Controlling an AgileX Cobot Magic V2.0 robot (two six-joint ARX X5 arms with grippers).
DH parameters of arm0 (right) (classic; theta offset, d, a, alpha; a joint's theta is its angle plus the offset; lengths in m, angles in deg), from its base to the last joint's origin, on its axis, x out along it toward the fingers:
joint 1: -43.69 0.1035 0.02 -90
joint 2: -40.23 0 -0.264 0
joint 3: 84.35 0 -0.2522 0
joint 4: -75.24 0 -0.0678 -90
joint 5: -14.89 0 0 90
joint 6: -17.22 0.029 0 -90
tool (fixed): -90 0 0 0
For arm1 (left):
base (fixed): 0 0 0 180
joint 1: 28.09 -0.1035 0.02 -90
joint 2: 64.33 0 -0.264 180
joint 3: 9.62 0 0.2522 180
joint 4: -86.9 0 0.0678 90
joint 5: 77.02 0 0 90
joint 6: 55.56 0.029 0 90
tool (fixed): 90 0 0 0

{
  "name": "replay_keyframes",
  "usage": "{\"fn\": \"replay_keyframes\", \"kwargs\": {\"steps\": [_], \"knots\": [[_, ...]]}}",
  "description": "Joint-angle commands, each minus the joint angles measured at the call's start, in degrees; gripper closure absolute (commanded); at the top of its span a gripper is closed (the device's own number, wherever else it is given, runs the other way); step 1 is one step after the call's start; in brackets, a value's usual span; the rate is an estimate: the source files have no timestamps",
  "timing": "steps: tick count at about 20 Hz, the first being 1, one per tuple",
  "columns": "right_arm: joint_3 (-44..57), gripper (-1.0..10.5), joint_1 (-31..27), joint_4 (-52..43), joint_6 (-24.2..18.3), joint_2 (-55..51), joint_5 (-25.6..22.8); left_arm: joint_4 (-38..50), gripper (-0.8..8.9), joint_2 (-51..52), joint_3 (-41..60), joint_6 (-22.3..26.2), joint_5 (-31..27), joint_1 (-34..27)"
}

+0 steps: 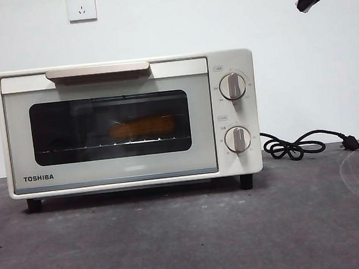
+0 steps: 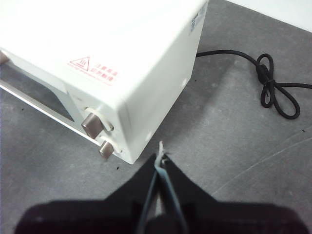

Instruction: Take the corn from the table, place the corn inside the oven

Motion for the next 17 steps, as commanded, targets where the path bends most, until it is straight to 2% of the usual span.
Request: {"fn": "replay_keyframes", "kwargs": {"steps": [1,5,9,17], "knots": [[-0.1,9.5,0.0,-0.4,-0.2,0.2,-0.1,-0.5,8.17,0.3,0.4,0.9,0.0,-0.2],[-0.1,9.5,0.0,-0.4,-0.2,0.2,-0.1,-5.3,8.17,0.3,0.4,1.2,-0.7,-0.2],[-0.1,9.5,0.0,-0.4,-0.2,0.2,-0.1,-14.8,8.17,0.3,0.4,2.2,-1.2,-0.2],[-0.1,9.5,0.0,-0.4,-0.2,0.2,-0.1,-14.7,8.17,0.3,0.4,1.9,-1.9,-0.1]]}}
